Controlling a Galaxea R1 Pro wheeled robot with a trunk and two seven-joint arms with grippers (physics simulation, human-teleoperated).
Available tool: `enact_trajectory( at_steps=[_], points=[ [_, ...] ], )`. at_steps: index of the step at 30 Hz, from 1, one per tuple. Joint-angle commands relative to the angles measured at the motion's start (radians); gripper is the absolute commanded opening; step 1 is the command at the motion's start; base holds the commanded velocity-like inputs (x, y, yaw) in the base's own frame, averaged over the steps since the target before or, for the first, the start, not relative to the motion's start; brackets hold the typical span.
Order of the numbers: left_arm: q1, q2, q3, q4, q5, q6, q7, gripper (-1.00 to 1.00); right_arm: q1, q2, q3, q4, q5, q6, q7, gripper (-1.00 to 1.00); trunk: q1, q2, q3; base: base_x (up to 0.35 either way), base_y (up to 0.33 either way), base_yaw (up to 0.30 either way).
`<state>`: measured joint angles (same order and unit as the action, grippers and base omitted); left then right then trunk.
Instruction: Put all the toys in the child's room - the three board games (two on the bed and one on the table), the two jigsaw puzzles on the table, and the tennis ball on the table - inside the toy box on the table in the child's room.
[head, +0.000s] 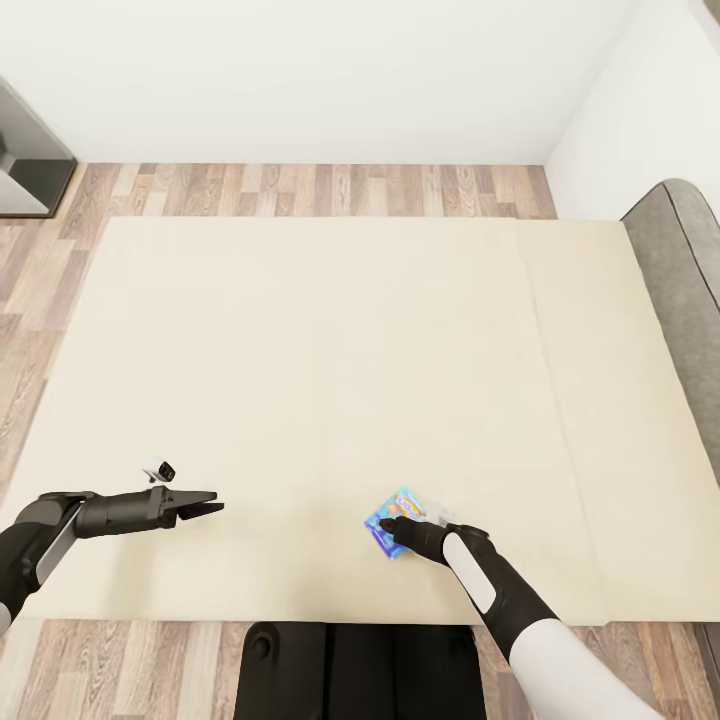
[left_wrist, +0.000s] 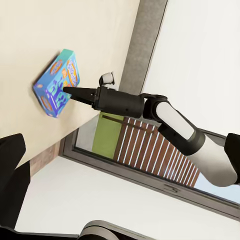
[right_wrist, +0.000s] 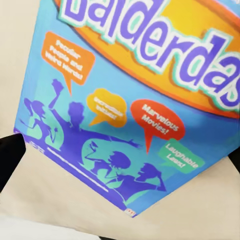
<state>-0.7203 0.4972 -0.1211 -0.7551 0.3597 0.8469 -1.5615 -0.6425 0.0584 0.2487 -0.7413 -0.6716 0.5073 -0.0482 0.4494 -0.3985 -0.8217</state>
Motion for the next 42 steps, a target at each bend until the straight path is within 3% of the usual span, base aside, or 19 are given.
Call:
enact_trajectory(
  at_steps=[1, 42],
  points=[
    [-0.001, 0.001, -0.005, 0.000, 0.004, 0.011, -0.003, 1.00, 0.000, 0.000, 0.001, -0.001, -0.006, 0.003, -0.005, 1.00, 0.001, -0.002, -0.001, 0.000, 0.036, 0.000],
    [-0.001, 0.002, 0.000, 0.000, 0.004, 0.010, -0.003, 1.00, -0.009, -0.005, -0.011, -0.008, -0.007, -0.018, -0.014, 1.00, 0.001, -0.002, -0.001, 0.000, 0.001, 0.000]
  ],
)
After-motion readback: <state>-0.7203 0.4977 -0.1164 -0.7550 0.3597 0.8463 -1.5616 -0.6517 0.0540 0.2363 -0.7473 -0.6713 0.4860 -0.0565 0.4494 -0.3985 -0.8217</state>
